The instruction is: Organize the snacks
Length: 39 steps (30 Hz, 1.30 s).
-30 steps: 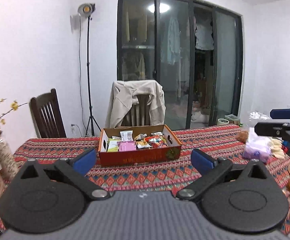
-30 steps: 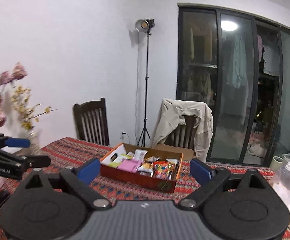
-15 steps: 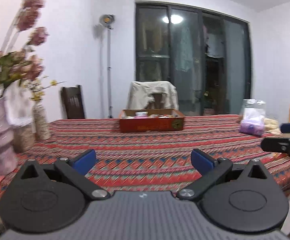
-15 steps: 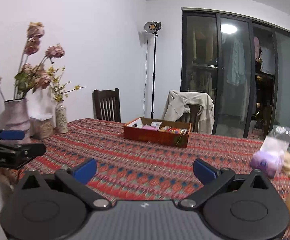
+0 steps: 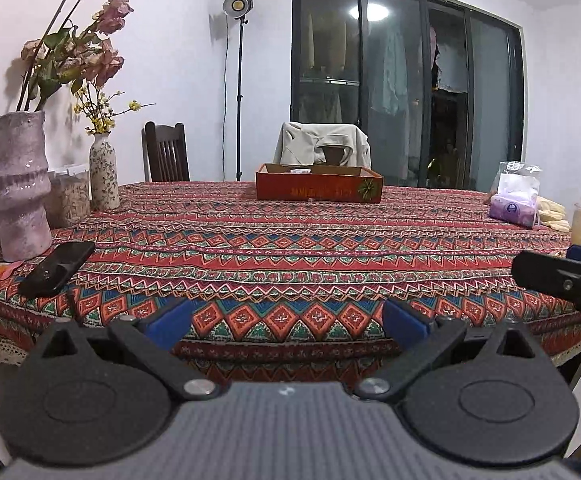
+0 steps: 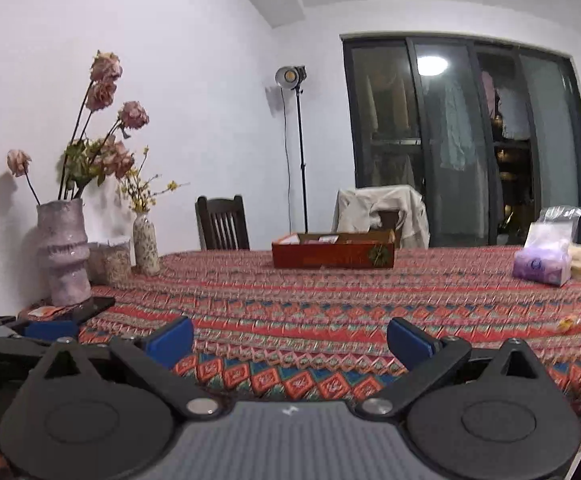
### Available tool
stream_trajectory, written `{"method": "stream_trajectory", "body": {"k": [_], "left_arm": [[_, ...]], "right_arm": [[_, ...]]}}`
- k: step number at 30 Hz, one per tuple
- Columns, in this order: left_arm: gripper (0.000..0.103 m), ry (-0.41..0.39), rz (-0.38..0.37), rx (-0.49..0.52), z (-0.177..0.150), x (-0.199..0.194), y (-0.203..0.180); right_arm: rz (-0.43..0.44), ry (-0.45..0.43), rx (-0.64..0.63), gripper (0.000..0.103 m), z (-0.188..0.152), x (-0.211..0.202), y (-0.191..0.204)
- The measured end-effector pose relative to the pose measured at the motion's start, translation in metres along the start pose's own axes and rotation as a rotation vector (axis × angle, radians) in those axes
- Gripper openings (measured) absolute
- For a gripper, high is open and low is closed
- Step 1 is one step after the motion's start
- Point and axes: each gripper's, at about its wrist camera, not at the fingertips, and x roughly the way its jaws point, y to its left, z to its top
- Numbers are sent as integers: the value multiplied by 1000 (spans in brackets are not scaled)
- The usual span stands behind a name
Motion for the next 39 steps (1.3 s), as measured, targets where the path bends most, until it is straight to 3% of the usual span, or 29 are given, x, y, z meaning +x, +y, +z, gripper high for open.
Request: {"method": "stream_trajectory", "body": {"k": [4, 39], "left_arm": [[103, 4, 0, -30, 2, 1, 5], [103, -40, 15, 22, 2, -4, -1]], "right_arm": [[-2, -4, 13, 103, 0, 1, -5], [-7, 7, 1, 103, 4, 7, -3]]}}
